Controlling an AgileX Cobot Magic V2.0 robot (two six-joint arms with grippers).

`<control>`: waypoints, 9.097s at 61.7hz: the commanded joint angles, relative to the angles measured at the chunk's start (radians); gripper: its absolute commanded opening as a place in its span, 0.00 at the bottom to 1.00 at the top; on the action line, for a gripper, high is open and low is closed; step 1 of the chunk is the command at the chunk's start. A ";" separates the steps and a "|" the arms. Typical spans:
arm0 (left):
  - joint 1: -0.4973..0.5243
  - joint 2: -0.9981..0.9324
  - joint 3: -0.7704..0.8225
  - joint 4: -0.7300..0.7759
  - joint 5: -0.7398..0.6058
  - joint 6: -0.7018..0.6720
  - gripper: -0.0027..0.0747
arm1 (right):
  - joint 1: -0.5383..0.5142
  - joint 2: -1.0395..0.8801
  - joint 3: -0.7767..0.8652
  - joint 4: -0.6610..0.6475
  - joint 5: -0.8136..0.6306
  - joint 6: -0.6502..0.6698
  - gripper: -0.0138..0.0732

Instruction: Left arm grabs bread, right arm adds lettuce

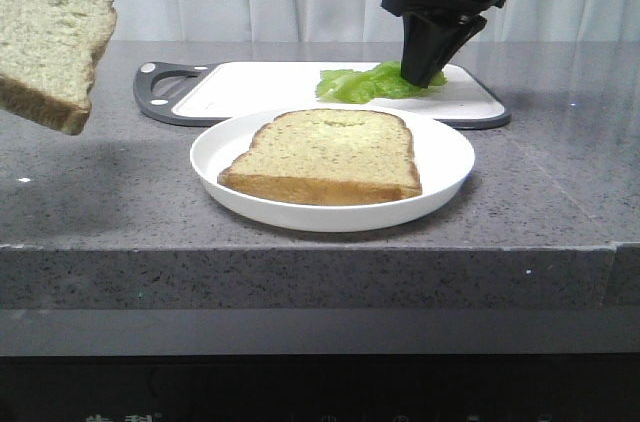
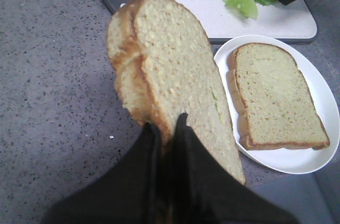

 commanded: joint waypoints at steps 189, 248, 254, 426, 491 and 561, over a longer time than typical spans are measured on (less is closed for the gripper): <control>0.007 -0.012 -0.028 -0.025 -0.092 0.004 0.01 | 0.277 -0.637 0.794 0.044 -0.292 0.085 0.66; -0.144 0.199 -0.221 -0.273 -0.057 0.128 0.01 | 0.277 -1.086 0.999 -0.060 -0.358 0.178 0.17; -0.187 0.264 -0.253 -0.275 -0.059 0.128 0.01 | 0.277 -1.139 1.065 -0.052 -0.385 0.178 0.09; -0.292 0.024 -0.083 -0.088 -0.152 0.126 0.01 | 0.277 -1.334 1.178 -0.023 -0.432 0.178 0.09; -0.292 -0.770 0.460 0.088 -0.433 0.126 0.01 | 0.277 -1.945 1.684 -0.038 -0.806 0.178 0.09; 0.234 -0.935 0.786 0.396 -0.523 -0.158 0.01 | 0.277 -1.944 1.684 -0.037 -0.802 0.178 0.09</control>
